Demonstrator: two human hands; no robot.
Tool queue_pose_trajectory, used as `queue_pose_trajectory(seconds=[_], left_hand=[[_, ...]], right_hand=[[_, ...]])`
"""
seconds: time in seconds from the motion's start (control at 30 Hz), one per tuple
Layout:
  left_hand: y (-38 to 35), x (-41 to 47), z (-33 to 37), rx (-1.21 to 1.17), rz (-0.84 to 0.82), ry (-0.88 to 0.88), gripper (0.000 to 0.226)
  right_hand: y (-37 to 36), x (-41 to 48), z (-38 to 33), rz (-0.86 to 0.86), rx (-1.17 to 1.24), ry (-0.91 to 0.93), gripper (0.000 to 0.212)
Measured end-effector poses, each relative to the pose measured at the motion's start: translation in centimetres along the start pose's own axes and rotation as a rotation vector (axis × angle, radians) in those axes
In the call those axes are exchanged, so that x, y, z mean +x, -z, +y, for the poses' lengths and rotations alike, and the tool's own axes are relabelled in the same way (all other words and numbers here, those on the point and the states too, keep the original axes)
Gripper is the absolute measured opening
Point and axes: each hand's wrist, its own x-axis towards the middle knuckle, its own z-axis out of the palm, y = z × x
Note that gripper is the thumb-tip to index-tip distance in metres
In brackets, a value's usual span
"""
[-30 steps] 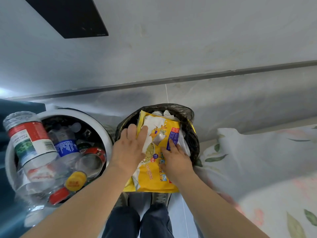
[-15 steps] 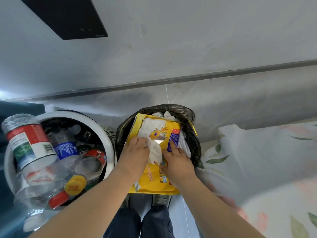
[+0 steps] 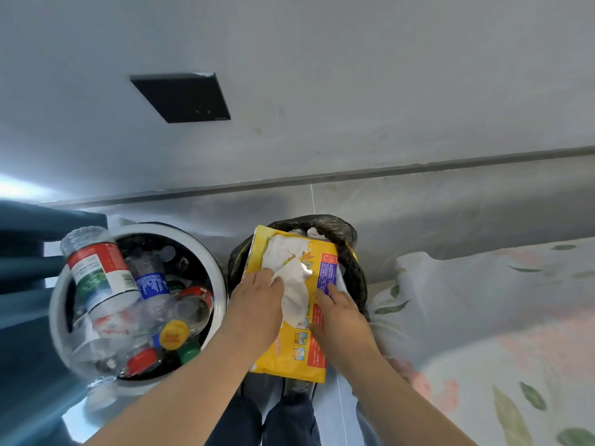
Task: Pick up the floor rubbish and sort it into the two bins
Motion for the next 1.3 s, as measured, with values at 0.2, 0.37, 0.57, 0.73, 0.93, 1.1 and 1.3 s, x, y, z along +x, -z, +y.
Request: queue_pose_trajectory(seconds=[0.2,0.37,0.57,0.73,0.93,1.1,1.3], left_hand=[[-0.9,-0.1,-1.1,-0.045,-0.113,0.059,0.062],[-3.5,0.1,-2.2,-0.024,-0.246,0.064,0.068],[-4.7,0.3,-1.4,0.128,-0.263,0.034,0.047],[-4.8,0.8,-2.2,0.129,-0.228,0.077,0.050],[-4.6,1.1,-2.4,0.102,-0.205,0.080,0.049],[-3.5,0.5,-2.0,0.061,-0.225,0.080,0.040],[-0.6,-1.6,-1.2,-0.042,-0.155,0.103,0.035]], right_hand=[[0.3,2.5,-0.6,0.065,-0.030,0.073,0.081],[-0.5,6.0,-0.5,-0.045,-0.166,0.125,0.093],[-3.6,6.9,0.2,-0.238,-0.208,0.025,0.096],[-4.0,8.1,0.6,-0.271,-0.231,-0.006,0.093],[-4.6,9.5,0.4,-0.273,-0.228,-0.057,0.093],[-3.8,8.7,0.0,-0.260,-0.186,-0.068,0.091],[-0.8,4.2,-1.0,-0.104,-0.132,0.016,0.086]])
